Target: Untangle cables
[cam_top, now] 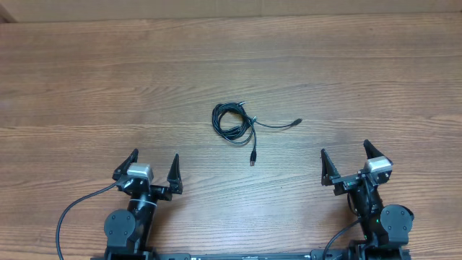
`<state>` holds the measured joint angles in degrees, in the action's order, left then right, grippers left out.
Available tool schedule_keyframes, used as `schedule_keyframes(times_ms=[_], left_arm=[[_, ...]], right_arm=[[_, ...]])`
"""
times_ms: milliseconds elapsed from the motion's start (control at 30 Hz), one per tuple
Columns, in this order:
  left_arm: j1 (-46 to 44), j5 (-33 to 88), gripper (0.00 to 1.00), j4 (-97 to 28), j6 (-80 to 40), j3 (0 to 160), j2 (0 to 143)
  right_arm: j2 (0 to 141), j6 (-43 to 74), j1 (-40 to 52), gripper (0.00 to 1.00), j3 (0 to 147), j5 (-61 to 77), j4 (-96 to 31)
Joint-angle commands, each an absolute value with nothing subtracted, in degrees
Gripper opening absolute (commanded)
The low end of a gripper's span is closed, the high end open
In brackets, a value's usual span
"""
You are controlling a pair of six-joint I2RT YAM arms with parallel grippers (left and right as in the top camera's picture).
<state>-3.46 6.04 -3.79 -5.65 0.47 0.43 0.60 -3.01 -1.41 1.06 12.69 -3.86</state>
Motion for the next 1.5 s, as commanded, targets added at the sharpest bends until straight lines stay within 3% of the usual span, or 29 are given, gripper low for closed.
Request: schedule_keyframes(times_ms=[0, 800, 933, 1467], left_arm=[[-3.7, 7.0, 1.00, -3.9, -6.2, 0.3, 0.4], [-3.7, 6.5, 1.00, -3.8, -6.5, 0.3, 0.4], [-3.7, 7.5, 1.00, -2.4, -10.8, 0.6, 0.4], [-3.7, 15.9, 1.00, -9.8, -6.7, 14.7, 1.3]], right_arm=[[0.4, -3.1, -1.2, 1.00, 0.5, 13.0, -3.5], [0.4, -3.0, -1.3, 1.00, 0.5, 6.2, -3.7], [0.4, 2.5, -1.3, 1.00, 0.5, 9.4, -3.6], [0.4, 3.7, -1.3, 1.00, 0.5, 9.9, -3.4]])
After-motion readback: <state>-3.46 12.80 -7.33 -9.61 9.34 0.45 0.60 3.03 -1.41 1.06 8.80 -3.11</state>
